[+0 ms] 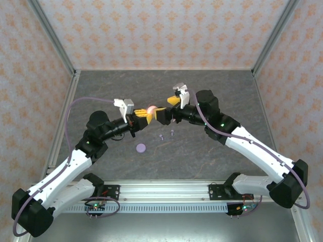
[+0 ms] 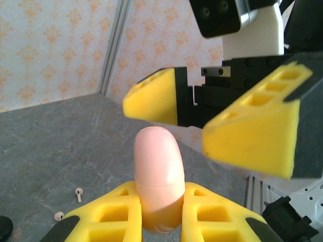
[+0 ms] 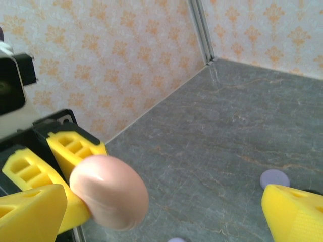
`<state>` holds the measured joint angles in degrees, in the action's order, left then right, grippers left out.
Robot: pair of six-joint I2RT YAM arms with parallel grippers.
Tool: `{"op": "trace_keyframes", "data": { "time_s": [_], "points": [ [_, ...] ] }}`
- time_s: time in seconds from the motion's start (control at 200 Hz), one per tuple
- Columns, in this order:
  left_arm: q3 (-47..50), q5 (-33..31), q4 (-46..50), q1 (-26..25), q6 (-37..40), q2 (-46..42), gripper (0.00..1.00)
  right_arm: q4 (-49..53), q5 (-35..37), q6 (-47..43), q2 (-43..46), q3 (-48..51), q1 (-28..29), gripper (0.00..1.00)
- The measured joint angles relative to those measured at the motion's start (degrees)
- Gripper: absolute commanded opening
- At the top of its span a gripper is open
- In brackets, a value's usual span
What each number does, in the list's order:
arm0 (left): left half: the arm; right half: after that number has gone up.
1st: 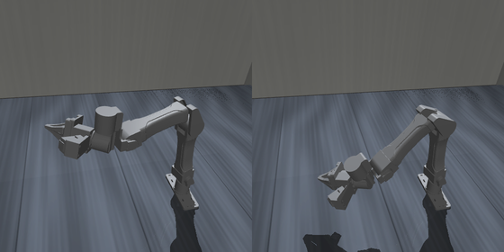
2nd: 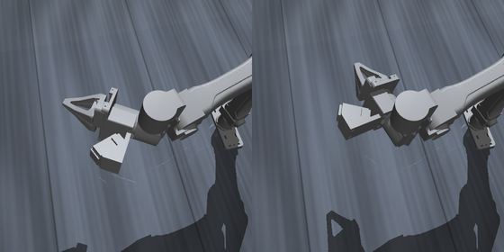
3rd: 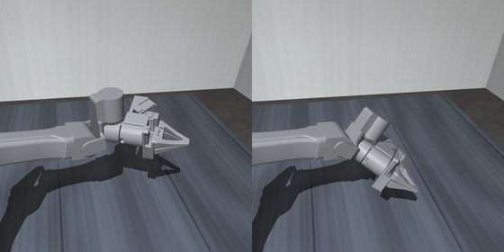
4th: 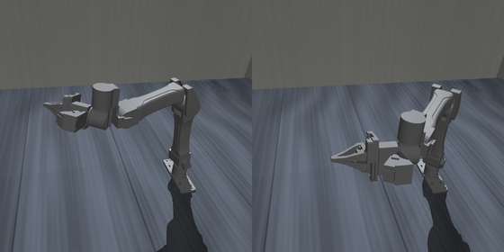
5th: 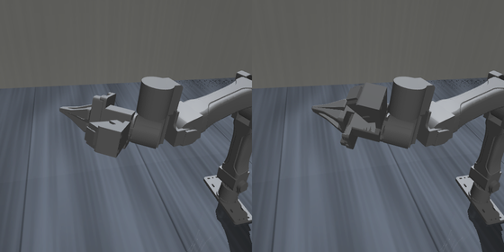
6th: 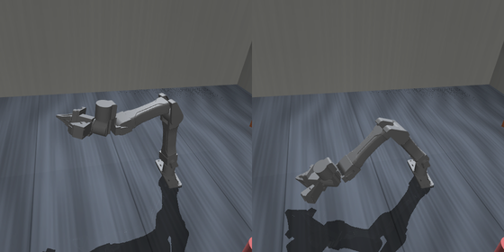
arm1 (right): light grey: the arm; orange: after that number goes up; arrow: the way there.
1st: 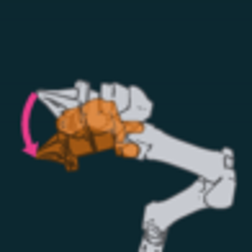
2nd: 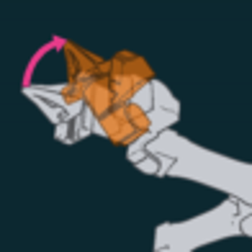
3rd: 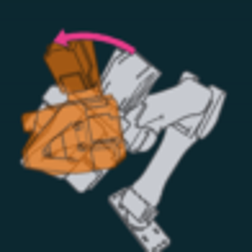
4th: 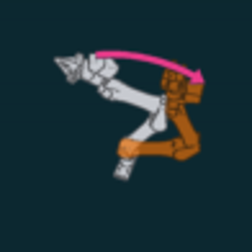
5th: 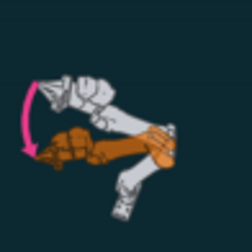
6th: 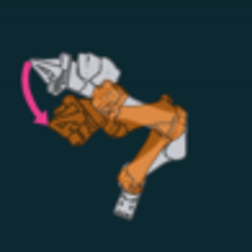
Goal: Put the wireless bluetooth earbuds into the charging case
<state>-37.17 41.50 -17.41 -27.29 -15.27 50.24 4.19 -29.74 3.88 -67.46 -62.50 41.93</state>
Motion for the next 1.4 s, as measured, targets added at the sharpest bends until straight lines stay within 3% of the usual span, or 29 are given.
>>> {"op": "trace_keyframes", "data": {
  "time_s": [1.066,1.236,1.401],
  "points": [
    [0.13,0.20,0.81,-1.88,2.47,-0.07,0.00,9.20,0.90,2.58,-6.73,-8.96,-1.97,0.99],
    [0.13,0.17,0.92,-1.88,3.50,-0.15,0.00,11.74,0.57,3.23,-6.27,-10.29,-3.67,0.99],
    [0.13,0.07,1.14,-1.99,4.63,-1.01,0.00,15.43,1.25,4.83,-5.73,-10.36,-8.90,0.99]
  ]
}}
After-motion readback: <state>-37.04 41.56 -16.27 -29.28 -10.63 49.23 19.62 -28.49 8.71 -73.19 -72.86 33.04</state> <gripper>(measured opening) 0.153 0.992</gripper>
